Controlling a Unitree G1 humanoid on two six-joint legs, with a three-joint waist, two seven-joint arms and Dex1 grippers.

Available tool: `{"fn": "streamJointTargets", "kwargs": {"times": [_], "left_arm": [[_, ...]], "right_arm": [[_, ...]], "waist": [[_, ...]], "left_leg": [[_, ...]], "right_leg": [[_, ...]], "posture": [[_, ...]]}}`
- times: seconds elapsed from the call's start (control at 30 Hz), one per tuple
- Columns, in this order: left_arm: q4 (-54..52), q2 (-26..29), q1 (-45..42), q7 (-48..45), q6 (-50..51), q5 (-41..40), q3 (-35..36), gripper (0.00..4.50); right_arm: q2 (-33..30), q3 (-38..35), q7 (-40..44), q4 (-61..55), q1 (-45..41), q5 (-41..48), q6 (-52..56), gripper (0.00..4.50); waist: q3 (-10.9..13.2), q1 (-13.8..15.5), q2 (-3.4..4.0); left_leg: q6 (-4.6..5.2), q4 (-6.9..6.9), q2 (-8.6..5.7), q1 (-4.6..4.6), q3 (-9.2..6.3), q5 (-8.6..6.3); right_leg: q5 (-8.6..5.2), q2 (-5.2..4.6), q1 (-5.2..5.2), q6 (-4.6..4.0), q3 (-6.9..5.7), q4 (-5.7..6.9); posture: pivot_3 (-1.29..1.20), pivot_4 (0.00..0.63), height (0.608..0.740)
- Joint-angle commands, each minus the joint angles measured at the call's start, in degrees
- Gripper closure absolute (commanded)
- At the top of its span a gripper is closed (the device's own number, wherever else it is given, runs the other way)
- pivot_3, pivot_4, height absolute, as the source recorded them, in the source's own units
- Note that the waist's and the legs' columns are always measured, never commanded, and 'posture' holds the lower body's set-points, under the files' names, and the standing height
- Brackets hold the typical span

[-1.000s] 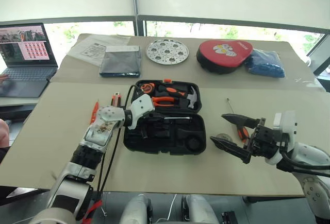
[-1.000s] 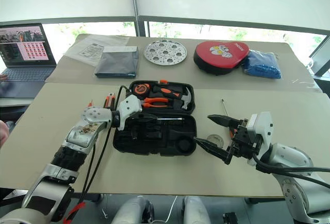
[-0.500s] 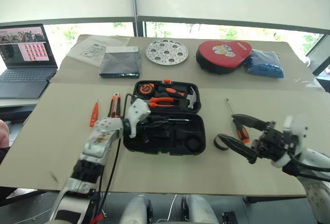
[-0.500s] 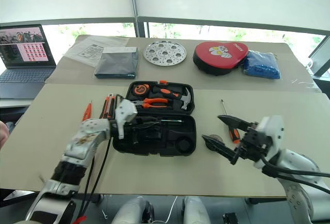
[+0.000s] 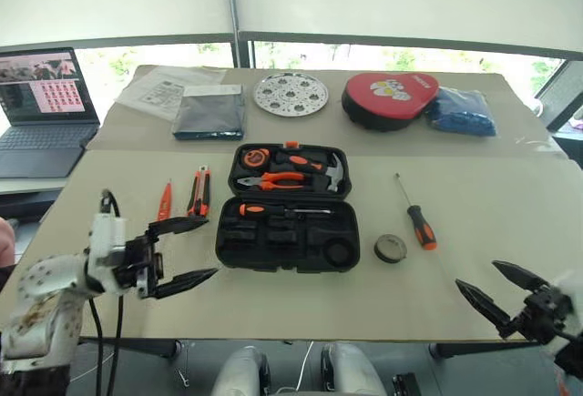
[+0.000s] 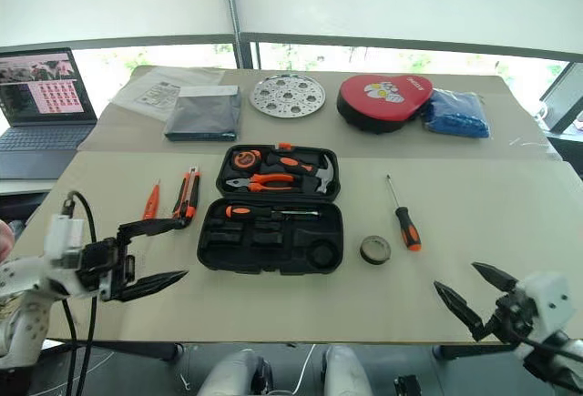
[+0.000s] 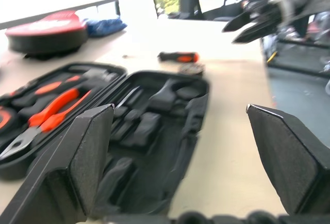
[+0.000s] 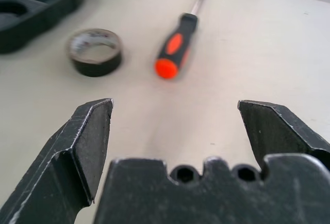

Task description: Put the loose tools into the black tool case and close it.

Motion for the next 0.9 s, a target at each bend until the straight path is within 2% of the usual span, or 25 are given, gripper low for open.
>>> {"fn": "streamJointTargets", "kwargs": {"times": [0.03,0.1,0.2,0.3,0.37,0.47,0.53,0.67,0.73,0.8,0.9], "left_arm": [[-2.54,0.06,-1.84,0.42,0.29,-3.69,0.99,0.07],[-2.68,-0.48,-2.88,2.0,0.72,-4.0,0.43,0.07],[-3.1,-0.97,-3.09,2.73,0.77,-3.36,-1.01,0.07],[-3.63,-1.04,-2.81,2.6,0.19,-2.13,-2.54,0.07],[-3.83,-0.74,-2.61,2.71,0.24,-1.98,-3.01,0.07],[-4.28,0.09,-1.75,1.73,-0.6,-0.7,-3.89,0.0],[-4.64,0.14,-1.62,2.27,-0.69,-0.61,-3.62,0.0],[-5.43,0.14,-0.84,3.16,-0.52,-0.79,-2.96,0.0],[-5.69,0.13,-0.27,3.73,-0.51,-0.93,-2.42,0.0],[-5.68,0.03,0.25,4.78,-0.38,-1.19,-1.45,0.0],[-5.26,-0.23,1.77,6.18,-0.17,-1.41,0.04,0.0]], "right_arm": [[-6.52,4.32,-6.51,-3.81,-11.1,2.74,15.35,0.0],[-9.35,7.57,-7.83,-2.33,-18.22,5.82,24.9,0.0],[-11.73,14.08,-8.85,2.37,-27.28,4.03,31.48,0.0],[-13.2,21.11,-9.58,8.61,-34.04,-0.08,35.11,0.0],[-13.13,23.31,-9.72,11.09,-36.63,-0.96,36.81,0.0],[-12.32,29.5,-12.16,17.99,-42.44,-6.86,37.04,0.66],[-12.1,31.06,-13.9,20.23,-44.39,-9.18,38.25,1.42],[-11.32,29.17,-13.23,20.46,-45.37,-8.65,37.8,2.76],[-11.32,26.58,-11.28,19.6,-45.55,-7.57,34.08,3.42],[-12.73,25.58,-5.02,17.55,-45.94,-6.73,25.85,3.56],[-16.2,30.37,8.51,13.83,-48.13,-8.64,11.12,3.56]], "waist": [[0.02,-0.18,0.05],[0.04,-0.08,0.03],[0.04,0.04,0.01],[0.03,0.4,0.0],[0.03,0.57,0.0],[0.03,0.28,0.0],[0.02,-0.03,-0.03],[0.02,0.11,-0.06],[0.02,0.16,-0.06],[0.04,0.14,-0.04],[0.13,-0.1,0.11]], "left_leg": [[0.0,0.0,0.0,0.02,0.01,0.08],[0.01,-0.02,0.0,0.08,0.03,0.17],[0.0,-0.1,0.02,-0.01,-0.06,0.27],[0.01,-0.15,0.01,-0.19,-0.12,0.26],[0.03,-0.15,-0.01,-0.34,-0.12,0.26],[0.02,-0.15,-0.04,-0.44,-0.08,0.25],[0.03,-0.15,-0.08,-0.5,-0.02,0.25],[0.2,-0.14,-0.06,-0.49,-0.05,0.15],[0.2,-0.13,-0.05,-0.49,-0.05,0.15],[0.21,-0.13,-0.05,-0.5,-0.05,0.14],[0.22,-0.14,-0.04,-0.5,-0.03,0.13]], "right_leg": [[0.06,0.02,0.0,-0.03,0.05,0.0],[0.07,0.09,0.02,-0.02,0.08,0.03],[0.12,0.24,-0.02,-0.13,0.07,0.0],[0.15,0.28,-0.13,0.02,-0.05,-0.05],[0.25,0.26,-0.27,0.24,-0.11,-0.1],[0.24,0.24,-0.33,0.32,-0.08,-0.18],[0.25,0.21,-0.4,0.33,0.01,-0.22],[0.25,0.2,-0.33,0.34,-0.05,-0.26],[0.25,0.19,-0.33,0.35,-0.06,-0.27],[0.26,0.19,-0.33,0.35,-0.05,-0.26],[0.27,0.21,-0.39,0.41,-0.03,-0.25]], "posture": [[0.0,0.15,0.74],[0.0,0.15,0.74],[0.0,0.15,0.74],[0.0,0.15,0.74],[0.0,0.15,0.74],[0.0,0.15,0.74],[0.0,0.15,0.74],[0.0,0.15,0.74],[0.0,0.15,0.74],[0.0,0.15,0.74],[0.0,0.15,0.74]]}}
